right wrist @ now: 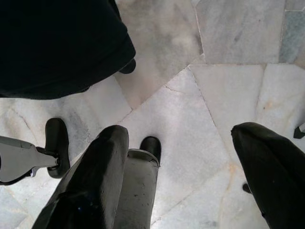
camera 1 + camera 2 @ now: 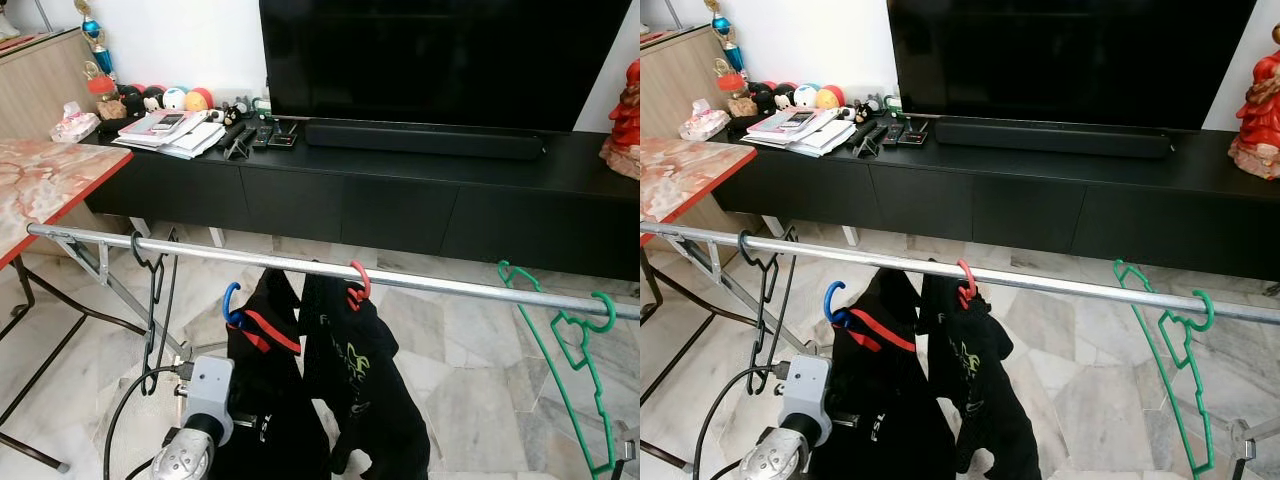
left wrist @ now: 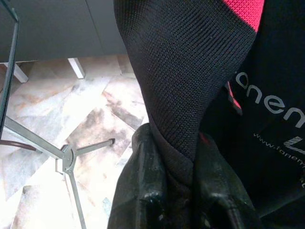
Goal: Hang hanger
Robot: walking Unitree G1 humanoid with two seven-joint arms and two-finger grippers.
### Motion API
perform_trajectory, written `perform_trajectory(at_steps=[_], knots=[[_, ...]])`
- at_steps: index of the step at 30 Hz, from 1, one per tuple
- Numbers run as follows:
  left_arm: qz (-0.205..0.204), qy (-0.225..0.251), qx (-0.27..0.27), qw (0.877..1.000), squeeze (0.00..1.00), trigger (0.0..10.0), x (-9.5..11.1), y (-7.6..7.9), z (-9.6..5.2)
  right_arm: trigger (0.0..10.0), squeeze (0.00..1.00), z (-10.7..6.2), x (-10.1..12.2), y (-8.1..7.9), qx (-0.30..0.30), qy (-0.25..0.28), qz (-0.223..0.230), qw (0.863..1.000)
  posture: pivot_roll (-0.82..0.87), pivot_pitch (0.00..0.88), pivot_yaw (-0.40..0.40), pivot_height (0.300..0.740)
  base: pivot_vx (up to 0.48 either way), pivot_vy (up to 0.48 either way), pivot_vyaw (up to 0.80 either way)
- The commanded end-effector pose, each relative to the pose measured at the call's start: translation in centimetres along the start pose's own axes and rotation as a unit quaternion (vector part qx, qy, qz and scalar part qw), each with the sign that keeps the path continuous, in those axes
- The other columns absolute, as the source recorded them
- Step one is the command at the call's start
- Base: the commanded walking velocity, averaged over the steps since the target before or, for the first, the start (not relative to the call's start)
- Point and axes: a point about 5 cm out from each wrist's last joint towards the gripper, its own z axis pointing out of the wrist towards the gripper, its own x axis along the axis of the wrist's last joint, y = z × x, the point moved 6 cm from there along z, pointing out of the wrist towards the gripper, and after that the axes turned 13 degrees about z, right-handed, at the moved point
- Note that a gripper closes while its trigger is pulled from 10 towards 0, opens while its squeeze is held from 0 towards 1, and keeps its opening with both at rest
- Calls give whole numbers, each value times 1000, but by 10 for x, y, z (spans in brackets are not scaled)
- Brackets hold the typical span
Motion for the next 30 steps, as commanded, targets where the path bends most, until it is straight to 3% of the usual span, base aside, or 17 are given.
perform_trajectory(at_steps=[1, 9, 30], knots=[[-2, 19, 3, 1000, 0, 10000, 12, -3, 2, 10000, 0, -1, -5, -1, -1, -6, 8, 1000, 35, 40, 44, 740, 0, 0, 0], [-5, 19, 1, 1000, 0, 10000, 13, 0, 1, 10000, 0, -1, -5, -1, -1, -6, 8, 1000, 34, 40, 44, 740, 0, 0, 0], [-10, 18, -3, 1000, 0, 10000, 15, 5, 2, 10000, 0, -1, -6, -1, 0, -7, 6, 1000, 32, 30, 45, 740, -290, 0, 0]])
